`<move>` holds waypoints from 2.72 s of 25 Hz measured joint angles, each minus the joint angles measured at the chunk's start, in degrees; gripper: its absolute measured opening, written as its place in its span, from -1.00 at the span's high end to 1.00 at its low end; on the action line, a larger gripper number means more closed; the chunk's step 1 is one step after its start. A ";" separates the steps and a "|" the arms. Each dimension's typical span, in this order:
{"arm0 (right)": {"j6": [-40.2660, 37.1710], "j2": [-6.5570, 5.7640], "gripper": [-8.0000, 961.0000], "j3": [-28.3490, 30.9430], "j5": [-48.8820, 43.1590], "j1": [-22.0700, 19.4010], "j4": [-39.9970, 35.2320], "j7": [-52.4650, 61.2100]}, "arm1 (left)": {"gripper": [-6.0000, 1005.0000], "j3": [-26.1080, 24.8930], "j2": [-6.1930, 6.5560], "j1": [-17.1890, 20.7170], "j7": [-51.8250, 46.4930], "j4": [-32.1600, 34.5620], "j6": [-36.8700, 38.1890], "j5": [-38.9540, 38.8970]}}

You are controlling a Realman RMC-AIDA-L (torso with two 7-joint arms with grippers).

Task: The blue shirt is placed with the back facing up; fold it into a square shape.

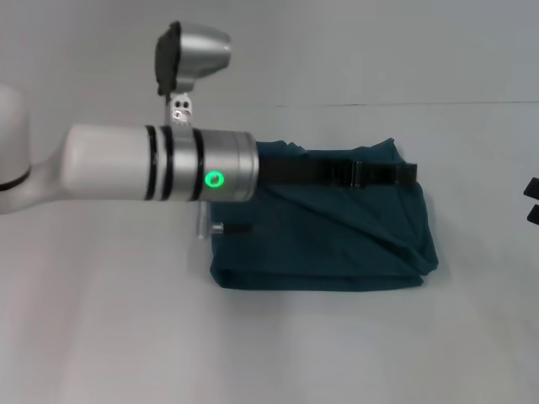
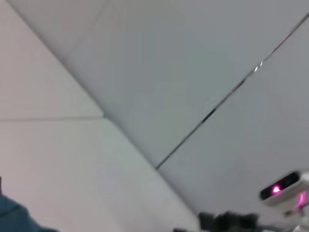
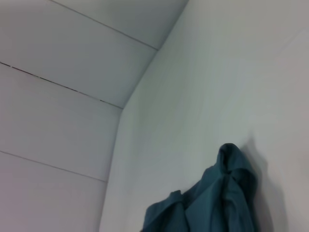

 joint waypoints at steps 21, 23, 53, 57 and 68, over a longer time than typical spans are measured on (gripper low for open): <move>6.58 0.99 -0.43 -10.31 -20.12 22.93 -7.31 -0.31 | -0.68 -33.94 6.20 17.79 -15.84 5.61 16.12 10.87; 9.67 2.01 -0.43 -14.01 -22.57 26.94 -7.37 0.60 | -0.69 -34.72 6.19 18.26 -15.91 5.82 16.16 11.60; 32.43 11.50 -0.43 -45.46 -28.35 39.95 -4.10 10.63 | -0.68 -38.30 5.50 19.96 -15.42 4.18 14.89 12.56; 34.27 11.45 -0.42 -46.46 -28.42 40.04 -3.81 12.63 | -0.68 -38.24 5.49 19.71 -15.42 4.14 14.79 12.54; 34.99 11.53 0.30 -47.60 -28.23 40.25 -3.77 12.72 | -0.68 -38.37 5.35 19.72 -15.42 4.06 13.88 12.59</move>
